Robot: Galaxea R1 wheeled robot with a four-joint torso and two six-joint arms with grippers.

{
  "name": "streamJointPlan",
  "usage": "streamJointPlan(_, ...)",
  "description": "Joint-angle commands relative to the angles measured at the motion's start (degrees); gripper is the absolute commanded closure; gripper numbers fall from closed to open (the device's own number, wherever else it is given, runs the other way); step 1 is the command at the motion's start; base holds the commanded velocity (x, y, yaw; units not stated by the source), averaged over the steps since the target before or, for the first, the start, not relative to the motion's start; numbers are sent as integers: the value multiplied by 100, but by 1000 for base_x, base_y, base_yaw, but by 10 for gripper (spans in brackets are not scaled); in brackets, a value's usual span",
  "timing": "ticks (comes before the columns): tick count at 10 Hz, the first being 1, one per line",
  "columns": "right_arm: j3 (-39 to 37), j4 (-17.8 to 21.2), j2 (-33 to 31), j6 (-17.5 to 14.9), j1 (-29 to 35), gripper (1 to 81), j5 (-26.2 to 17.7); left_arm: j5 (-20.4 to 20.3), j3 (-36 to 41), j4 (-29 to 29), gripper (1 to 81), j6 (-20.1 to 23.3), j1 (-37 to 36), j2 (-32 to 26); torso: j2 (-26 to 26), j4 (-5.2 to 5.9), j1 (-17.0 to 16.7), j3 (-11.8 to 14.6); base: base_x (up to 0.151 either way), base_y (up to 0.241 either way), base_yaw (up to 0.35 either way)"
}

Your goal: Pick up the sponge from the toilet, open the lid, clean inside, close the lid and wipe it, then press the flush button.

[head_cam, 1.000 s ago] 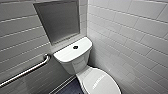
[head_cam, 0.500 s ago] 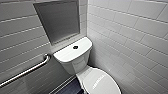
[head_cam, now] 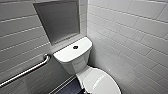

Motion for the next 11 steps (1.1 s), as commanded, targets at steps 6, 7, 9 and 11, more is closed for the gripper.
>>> streamJointPlan(6, 23, -114, -121, -6, 75, 811, -383, 275, -479, -34, 10, -73, -690, 534, 0, 0, 0, 0, 0, 0, 0)
streamJointPlan(7, 14, -105, -112, -5, 75, 811, -392, 283, -645, -17, 10, -73, -690, 665, 0, 0, 0, 0, 0, 0, 0)
streamJointPlan(9, -92, -96, -42, 3, 75, 811, -392, 283, -646, -17, 10, -73, -717, 710, 0, 0, 0, 0, 0, 0, 0)
streamJointPlan(11, -171, -96, 20, 3, 75, 811, -392, 283, -628, -17, 10, -73, -769, 710, 0, 0, 0, 0, 0, 0, 0)
